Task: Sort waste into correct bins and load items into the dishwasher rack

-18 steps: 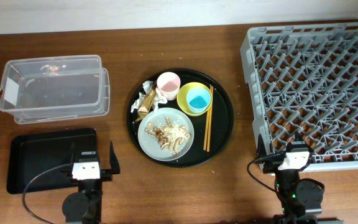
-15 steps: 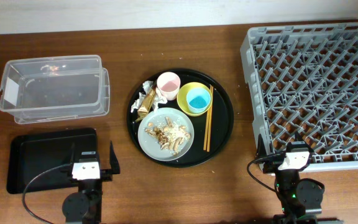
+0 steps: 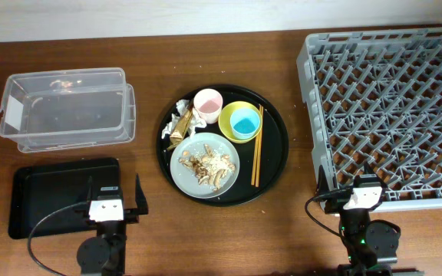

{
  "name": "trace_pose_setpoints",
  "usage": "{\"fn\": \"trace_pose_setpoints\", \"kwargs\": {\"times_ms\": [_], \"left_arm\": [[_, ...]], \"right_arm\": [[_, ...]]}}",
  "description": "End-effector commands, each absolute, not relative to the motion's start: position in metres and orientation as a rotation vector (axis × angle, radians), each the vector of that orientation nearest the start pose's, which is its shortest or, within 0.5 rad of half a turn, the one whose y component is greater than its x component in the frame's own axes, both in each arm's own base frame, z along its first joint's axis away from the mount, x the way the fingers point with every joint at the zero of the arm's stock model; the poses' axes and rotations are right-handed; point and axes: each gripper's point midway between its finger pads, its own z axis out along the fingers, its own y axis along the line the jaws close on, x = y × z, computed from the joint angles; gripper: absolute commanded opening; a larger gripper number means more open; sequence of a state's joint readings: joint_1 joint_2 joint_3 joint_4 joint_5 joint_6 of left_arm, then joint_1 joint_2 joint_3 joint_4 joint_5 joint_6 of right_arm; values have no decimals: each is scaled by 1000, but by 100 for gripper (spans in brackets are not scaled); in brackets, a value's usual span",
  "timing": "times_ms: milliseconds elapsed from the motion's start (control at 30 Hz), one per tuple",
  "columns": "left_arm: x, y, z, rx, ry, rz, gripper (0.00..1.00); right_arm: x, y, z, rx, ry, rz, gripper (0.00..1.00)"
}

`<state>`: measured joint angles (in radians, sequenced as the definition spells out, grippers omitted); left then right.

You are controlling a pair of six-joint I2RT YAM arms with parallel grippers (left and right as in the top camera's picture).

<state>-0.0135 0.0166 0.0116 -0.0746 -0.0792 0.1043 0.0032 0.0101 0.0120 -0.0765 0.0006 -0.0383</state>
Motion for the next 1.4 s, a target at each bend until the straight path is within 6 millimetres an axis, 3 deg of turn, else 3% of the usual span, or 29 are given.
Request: {"fn": "trace_pose_setpoints", "kwargs": {"times_ms": [0,800,833,900,933,967,1000,1067,1200,1300,1333,1367], "left_arm": [[245,14,158,9,1647,141,99],[246,14,158,9,1645,139,99],[246,4,162,55,1629,90,99],[237,-57,163,282,1604,-243,100],[222,-90,165,381,1590,-478,99],[199,-120,180,557,1492,-645,99],[178,-137,201,705,1354,-706,99],[163,-144,224,788,1217,-712,99],[181,-121,264,544,1220,-669,99],[220,-76,263,253,1562,-465,99],[223,-78,279,312,1601,-426,99],[213,-101,312,444,1538,-541,100]], "right_arm": [[246,-2,155,-29,1653,-43,98],[246,-2,155,-29,1653,-43,98],[246,-2,155,-29,1653,-43,98],[246,-2,155,-29,1653,-43,98],[246,-2,155,-29,1653,-43,98],[246,-2,155,-29,1653,-43,98],[246,-2,155,-29,1653,-43,98],[246,-2,155,-29,1653,-43,98],[246,-2,155,-29,1653,-43,98],[246,-2,155,-29,1653,-43,98],[246,-2,155,-29,1653,-43,98],[246,-2,155,-29,1653,-43,98]]}}
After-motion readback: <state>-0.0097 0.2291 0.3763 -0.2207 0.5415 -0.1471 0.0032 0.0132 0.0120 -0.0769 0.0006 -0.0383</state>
